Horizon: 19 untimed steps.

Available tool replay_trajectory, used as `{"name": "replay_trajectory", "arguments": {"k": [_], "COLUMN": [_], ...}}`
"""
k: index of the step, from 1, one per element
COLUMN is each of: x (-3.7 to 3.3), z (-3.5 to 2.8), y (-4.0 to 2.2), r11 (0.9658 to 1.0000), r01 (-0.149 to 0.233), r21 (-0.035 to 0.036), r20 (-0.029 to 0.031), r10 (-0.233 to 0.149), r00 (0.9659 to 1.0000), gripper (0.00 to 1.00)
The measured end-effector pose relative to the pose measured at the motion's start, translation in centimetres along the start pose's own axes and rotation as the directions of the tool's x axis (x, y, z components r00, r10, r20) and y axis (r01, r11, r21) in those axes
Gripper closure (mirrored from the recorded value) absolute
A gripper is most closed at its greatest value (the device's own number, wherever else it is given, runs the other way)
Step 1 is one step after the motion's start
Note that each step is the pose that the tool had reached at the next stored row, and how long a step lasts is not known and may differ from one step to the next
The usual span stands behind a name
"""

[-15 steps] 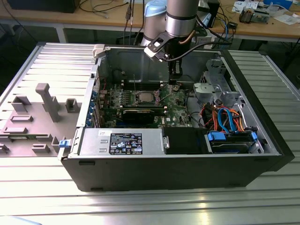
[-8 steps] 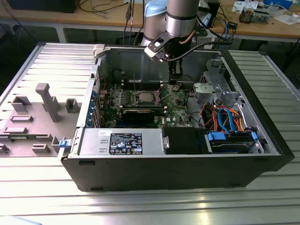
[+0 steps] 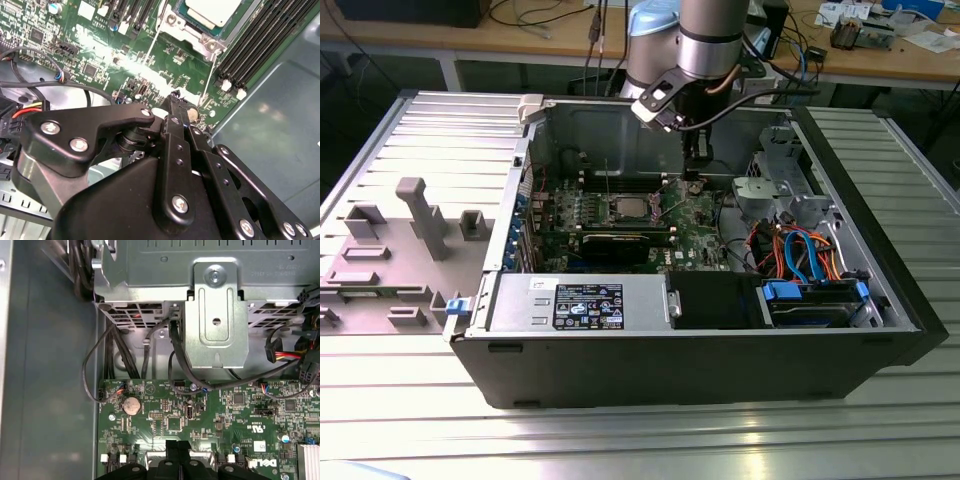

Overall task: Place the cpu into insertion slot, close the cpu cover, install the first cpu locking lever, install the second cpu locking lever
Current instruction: 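Close the cpu cover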

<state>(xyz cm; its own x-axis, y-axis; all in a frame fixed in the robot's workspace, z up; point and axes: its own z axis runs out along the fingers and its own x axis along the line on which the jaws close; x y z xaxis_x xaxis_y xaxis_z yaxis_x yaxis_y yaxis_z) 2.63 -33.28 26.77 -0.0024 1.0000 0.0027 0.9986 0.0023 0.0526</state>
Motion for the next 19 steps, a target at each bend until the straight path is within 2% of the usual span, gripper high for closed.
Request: {"name": "replay_trajectory", "arguments": {"k": [11, 19], "x": [0.05, 0.08], "z": [0.06, 0.24], "y": [0.9, 0.99], "r11": [1.0, 1.0], "r01": [0.0, 0.002], "r21": [0.0, 0.0011], "r20": [0.0001, 0.0016], "r10": [0.0, -0.002], "r00": [1.0, 1.0], "gripper": [0.89, 0.89]}}
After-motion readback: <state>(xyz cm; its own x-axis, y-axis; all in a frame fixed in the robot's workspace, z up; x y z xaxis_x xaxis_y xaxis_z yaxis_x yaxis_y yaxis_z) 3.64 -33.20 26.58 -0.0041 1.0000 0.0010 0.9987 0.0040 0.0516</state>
